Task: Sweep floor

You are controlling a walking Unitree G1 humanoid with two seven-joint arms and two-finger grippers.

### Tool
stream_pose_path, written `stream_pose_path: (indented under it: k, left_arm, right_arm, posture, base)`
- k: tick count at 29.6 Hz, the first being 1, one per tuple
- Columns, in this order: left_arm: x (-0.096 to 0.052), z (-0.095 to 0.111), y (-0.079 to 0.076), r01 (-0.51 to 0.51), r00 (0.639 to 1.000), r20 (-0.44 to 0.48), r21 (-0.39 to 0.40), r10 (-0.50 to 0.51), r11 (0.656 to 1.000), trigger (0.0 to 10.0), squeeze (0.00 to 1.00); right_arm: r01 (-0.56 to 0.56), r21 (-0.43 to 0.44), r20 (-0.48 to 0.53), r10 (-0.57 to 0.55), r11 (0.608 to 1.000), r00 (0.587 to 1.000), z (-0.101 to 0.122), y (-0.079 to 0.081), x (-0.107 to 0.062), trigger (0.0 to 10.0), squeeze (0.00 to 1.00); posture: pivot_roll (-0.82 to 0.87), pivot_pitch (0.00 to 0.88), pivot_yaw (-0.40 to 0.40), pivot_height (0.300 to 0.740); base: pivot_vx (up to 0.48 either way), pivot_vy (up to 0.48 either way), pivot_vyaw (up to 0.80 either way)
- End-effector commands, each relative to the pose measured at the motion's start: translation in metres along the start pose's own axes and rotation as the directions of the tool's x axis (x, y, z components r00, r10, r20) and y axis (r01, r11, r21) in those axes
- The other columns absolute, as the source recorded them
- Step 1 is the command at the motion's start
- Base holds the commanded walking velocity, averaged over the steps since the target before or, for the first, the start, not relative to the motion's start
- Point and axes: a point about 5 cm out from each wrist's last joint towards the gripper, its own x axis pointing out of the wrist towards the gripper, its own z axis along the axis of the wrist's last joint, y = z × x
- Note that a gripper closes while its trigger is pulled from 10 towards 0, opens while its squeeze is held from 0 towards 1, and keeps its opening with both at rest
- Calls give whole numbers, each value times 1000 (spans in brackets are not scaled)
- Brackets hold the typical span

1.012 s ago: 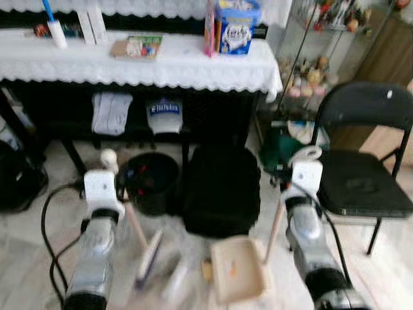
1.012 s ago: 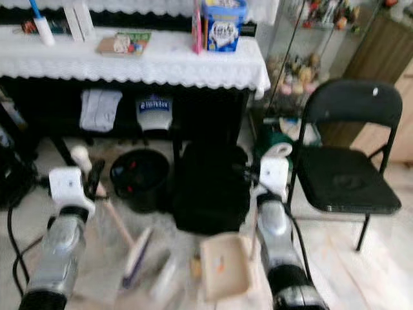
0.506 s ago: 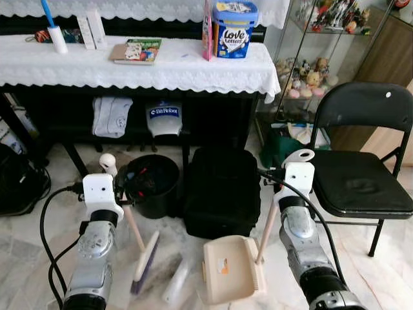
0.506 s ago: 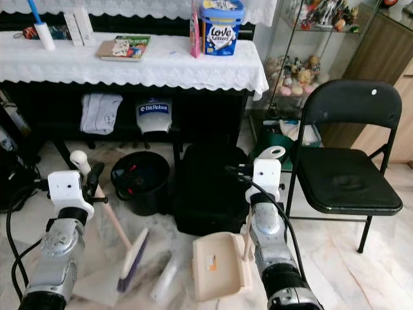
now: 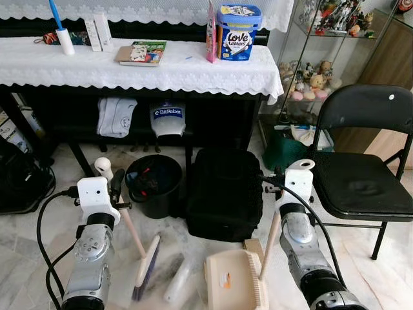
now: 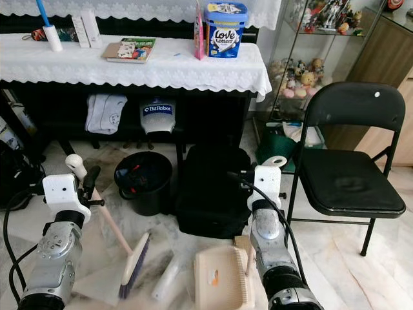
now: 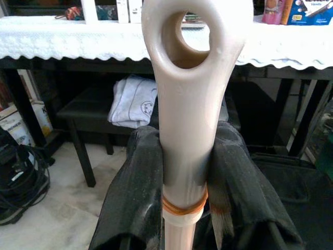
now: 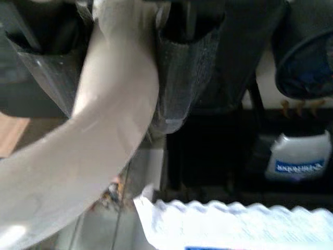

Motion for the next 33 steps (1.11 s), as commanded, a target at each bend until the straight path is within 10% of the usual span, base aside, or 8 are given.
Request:
stream_pose_path:
  k: [1, 33]
  left_arm:
    - [1, 3, 1, 4, 1000, 11, -4, -4, 1000, 10000, 0]
    - [3, 6, -2, 16, 1000, 21, -28, -15, 999, 10000, 0]
  right_arm:
    - [42, 14, -8, -42, 999, 999, 4, -7, 6, 10000, 0]
    - [-16, 48, -283, 29, 999, 959, -31, 1, -2, 10000, 0]
  posture:
    - [46, 3, -19, 740]
    - [45, 37, -26, 740]
  base:
    - [0, 0, 0]
    - [0, 0, 0]
